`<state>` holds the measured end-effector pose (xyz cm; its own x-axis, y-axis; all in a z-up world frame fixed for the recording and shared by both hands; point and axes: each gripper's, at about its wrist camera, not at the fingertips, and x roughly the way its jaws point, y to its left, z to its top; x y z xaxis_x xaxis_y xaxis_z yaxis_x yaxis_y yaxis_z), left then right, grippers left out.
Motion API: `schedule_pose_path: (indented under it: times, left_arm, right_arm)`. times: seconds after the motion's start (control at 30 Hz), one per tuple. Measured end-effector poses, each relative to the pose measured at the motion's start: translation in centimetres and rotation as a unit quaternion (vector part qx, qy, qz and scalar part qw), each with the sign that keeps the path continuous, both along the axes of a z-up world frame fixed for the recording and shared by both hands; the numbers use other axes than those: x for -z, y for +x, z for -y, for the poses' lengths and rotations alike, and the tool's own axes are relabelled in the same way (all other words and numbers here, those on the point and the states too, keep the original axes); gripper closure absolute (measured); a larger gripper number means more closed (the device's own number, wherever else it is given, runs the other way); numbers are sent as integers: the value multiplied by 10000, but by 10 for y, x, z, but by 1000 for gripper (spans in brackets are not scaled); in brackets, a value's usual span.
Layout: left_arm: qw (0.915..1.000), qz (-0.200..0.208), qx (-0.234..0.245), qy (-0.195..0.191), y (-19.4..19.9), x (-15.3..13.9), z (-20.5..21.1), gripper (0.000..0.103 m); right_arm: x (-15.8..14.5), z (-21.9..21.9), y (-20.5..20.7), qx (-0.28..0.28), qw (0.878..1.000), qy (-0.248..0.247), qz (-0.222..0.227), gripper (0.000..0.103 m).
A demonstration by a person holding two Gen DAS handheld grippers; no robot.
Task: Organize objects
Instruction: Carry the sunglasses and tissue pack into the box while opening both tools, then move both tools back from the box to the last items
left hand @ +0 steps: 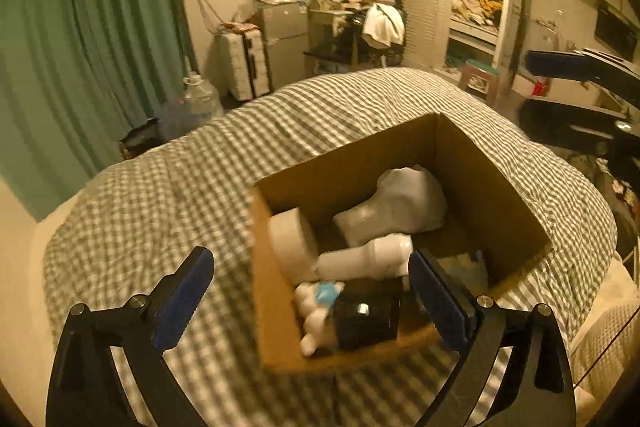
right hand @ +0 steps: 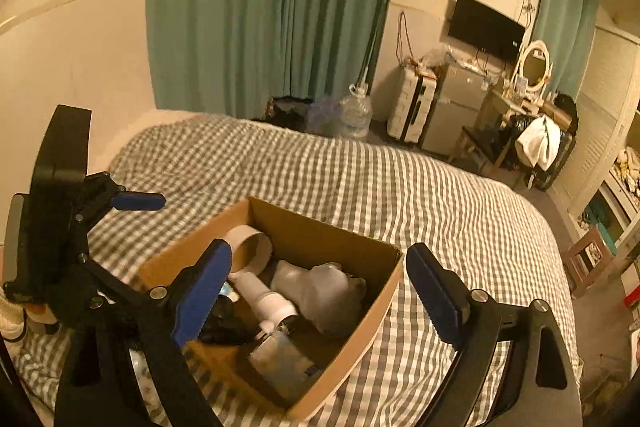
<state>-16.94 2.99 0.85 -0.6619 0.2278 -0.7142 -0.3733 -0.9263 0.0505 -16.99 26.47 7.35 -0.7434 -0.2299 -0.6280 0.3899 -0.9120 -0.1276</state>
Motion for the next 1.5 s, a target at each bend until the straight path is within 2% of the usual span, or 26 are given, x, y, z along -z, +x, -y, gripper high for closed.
schedule_pose_path:
  times: [0.2,0.4,0.57,0.77,0.93,1.07,1.13,1.2,1.33,1.5]
  left_arm:
    - [9990,-87,-432,-118,44,-14,46,2]
    - [9946,-115,-1022,-146,93,2,82,1]
    - [9887,-81,-1494,-107,127,34,98,1]
    - [9797,-53,-1953,-456,151,73,111,1]
    - [9740,61,-2222,-425,156,87,129,1]
    - [9714,125,-2339,-382,154,92,141,1]
    - [9713,169,-2351,-322,156,95,146,1]
    - [9722,266,-2313,-228,155,99,150,1]
    - [9727,270,-2288,-276,155,101,146,1]
    - [9738,254,-2245,-278,153,99,139,1]
  right_arm:
    - [-17,15,48,-243,9995,31,-196,14]
    - [4,49,89,-611,9980,112,-74,14]
    - [47,82,116,-941,9948,318,221,14]
    - [122,116,136,-1284,9854,627,922,14]
    - [179,149,137,-1467,9744,991,1383,14]
    - [202,165,127,-1464,9704,1150,1539,15]
    - [208,169,125,-1512,9687,1146,1604,22]
    - [210,170,127,-1580,9670,1136,1643,35]
    - [206,169,133,-1635,9669,1110,1616,54]
    - [197,165,140,-1633,9678,1177,1512,86]
